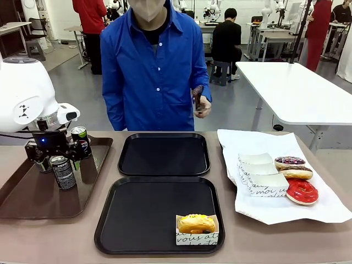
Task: Set up donuts and drinks on trays.
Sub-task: Pick up one Pepsi coke and place it on the Flat Tray.
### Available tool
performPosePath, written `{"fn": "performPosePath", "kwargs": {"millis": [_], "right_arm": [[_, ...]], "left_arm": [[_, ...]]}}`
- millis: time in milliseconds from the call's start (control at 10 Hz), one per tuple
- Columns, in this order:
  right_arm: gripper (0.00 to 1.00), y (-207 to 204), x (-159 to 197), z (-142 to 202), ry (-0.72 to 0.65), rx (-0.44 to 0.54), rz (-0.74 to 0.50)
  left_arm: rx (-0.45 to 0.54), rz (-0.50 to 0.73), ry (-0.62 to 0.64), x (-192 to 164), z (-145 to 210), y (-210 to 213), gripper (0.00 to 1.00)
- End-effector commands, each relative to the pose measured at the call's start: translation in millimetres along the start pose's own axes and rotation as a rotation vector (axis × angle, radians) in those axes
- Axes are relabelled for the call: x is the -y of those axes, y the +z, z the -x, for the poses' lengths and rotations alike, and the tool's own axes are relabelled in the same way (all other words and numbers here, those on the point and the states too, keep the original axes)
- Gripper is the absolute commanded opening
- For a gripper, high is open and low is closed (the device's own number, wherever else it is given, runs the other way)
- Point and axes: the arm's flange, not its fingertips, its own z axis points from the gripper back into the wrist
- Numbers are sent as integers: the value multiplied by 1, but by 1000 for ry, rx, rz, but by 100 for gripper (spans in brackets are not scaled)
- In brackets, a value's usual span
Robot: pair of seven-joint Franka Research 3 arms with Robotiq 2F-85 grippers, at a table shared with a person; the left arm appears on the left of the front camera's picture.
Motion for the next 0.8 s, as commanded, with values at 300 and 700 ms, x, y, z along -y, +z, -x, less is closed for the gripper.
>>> {"fn": "performPosePath", "kwargs": {"millis": [300,700], "right_arm": [[100,0,1,-1,10,4,-19],[100,0,1,-1,10,4,-19]], "left_arm": [[19,30,37,4,8,2,46],[-14,-31,98,4,4,4,0]]}}
